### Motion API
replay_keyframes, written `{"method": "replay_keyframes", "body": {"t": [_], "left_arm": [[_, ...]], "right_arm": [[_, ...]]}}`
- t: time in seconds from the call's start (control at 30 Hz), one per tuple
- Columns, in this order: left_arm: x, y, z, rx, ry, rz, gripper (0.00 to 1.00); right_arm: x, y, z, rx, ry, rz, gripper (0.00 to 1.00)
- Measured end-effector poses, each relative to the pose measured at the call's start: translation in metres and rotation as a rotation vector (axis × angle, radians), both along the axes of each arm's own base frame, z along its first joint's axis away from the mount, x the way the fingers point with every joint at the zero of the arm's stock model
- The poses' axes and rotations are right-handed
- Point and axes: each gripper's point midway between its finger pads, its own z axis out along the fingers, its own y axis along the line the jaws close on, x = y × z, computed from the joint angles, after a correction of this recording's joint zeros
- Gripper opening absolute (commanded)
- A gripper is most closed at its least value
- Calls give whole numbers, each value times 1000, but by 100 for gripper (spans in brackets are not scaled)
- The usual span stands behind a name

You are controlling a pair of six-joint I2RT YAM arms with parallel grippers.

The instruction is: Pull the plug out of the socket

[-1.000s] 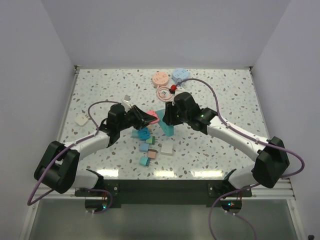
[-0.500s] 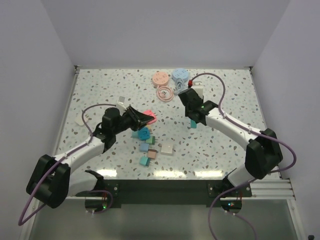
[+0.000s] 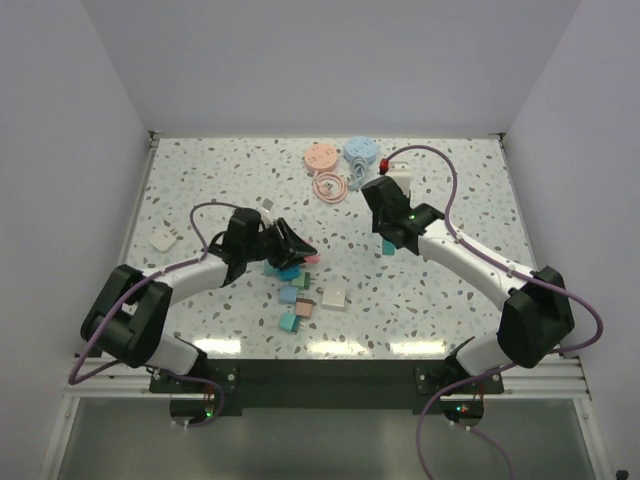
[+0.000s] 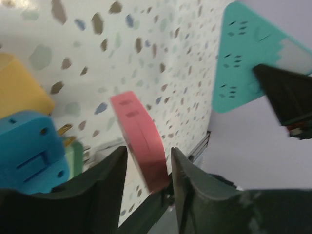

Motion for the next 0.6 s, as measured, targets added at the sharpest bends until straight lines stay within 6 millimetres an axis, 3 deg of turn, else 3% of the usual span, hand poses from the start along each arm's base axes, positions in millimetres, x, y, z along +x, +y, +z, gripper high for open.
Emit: {"method": "replay_keyframes", "body": {"t": [0.1,0.23,0.43,0.6], "left_arm": [[-13,5,-26,81,59,-26,55],[-18,6,-39,173,71,-70,68],[-15,8,-39,239,44,-86,76],[-12,11,-19,235,-16,-69,94]], "right_arm": [[0,6,-1,30,10,23,0],[0,22,-5,82,30,85,0],[13,44,-17,147,71,143,0],[56,47,-23,313,87,126,0]]}}
